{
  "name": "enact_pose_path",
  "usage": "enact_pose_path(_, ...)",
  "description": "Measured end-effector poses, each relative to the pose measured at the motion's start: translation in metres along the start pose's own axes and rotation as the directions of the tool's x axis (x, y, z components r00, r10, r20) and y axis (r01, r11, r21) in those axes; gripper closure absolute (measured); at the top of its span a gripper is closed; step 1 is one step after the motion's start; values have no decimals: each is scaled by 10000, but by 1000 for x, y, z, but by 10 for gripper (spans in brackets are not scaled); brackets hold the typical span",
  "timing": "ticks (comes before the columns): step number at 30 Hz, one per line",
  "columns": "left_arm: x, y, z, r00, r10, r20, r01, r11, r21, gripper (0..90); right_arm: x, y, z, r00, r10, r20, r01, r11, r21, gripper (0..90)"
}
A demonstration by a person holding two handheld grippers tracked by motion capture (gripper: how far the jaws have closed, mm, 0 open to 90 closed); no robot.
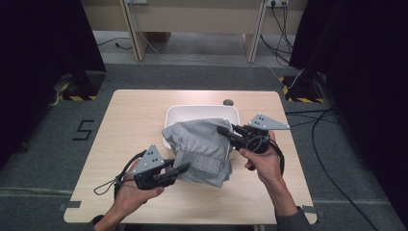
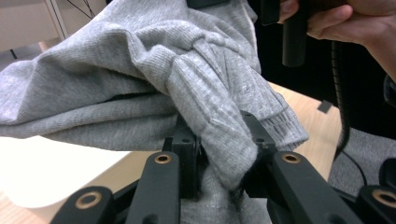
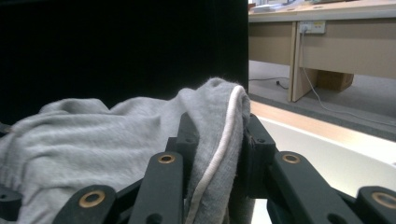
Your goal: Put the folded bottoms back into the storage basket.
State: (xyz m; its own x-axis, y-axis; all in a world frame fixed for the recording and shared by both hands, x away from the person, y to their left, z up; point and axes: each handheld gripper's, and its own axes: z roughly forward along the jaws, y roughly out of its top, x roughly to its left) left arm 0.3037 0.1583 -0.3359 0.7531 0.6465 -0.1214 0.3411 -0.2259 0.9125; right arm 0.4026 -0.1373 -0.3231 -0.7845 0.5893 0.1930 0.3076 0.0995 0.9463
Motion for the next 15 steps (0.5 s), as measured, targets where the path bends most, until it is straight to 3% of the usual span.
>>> enact_pose_path(7,22,18,13,9997,-229,-42,230,9994,239,712,-14,23,11,9996,72,260,-76,9998,160,737)
enact_pose_path(15,41,37,27,9993,-353,-147,355,9993,145,712,-32,41,28,9976,182,661,-210,9989,424,739)
